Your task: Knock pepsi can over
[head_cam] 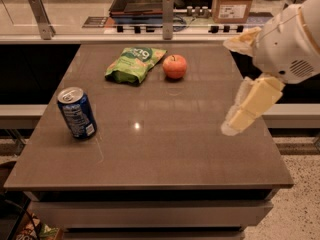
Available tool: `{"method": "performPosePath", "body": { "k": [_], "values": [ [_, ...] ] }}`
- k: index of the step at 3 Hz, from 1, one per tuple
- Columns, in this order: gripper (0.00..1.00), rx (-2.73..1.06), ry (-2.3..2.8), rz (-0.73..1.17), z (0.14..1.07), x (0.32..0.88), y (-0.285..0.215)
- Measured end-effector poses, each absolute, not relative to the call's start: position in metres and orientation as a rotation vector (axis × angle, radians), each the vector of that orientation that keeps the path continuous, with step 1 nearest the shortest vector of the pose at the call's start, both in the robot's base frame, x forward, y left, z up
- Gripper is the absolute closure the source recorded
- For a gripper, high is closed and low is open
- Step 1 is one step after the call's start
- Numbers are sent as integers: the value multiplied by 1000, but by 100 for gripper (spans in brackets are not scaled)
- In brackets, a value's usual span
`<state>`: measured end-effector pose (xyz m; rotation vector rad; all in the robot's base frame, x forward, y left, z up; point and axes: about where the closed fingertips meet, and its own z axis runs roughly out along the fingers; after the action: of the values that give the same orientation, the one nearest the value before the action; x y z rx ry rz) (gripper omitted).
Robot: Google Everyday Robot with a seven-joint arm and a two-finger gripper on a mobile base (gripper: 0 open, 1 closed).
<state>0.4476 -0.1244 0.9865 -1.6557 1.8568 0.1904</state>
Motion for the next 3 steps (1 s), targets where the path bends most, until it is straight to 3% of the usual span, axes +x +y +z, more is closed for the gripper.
{"method": "performPosePath", "body": {
  "k": [3],
  "values": [
    [0,-1608,1467,568,967,476,-14]
  ]
}}
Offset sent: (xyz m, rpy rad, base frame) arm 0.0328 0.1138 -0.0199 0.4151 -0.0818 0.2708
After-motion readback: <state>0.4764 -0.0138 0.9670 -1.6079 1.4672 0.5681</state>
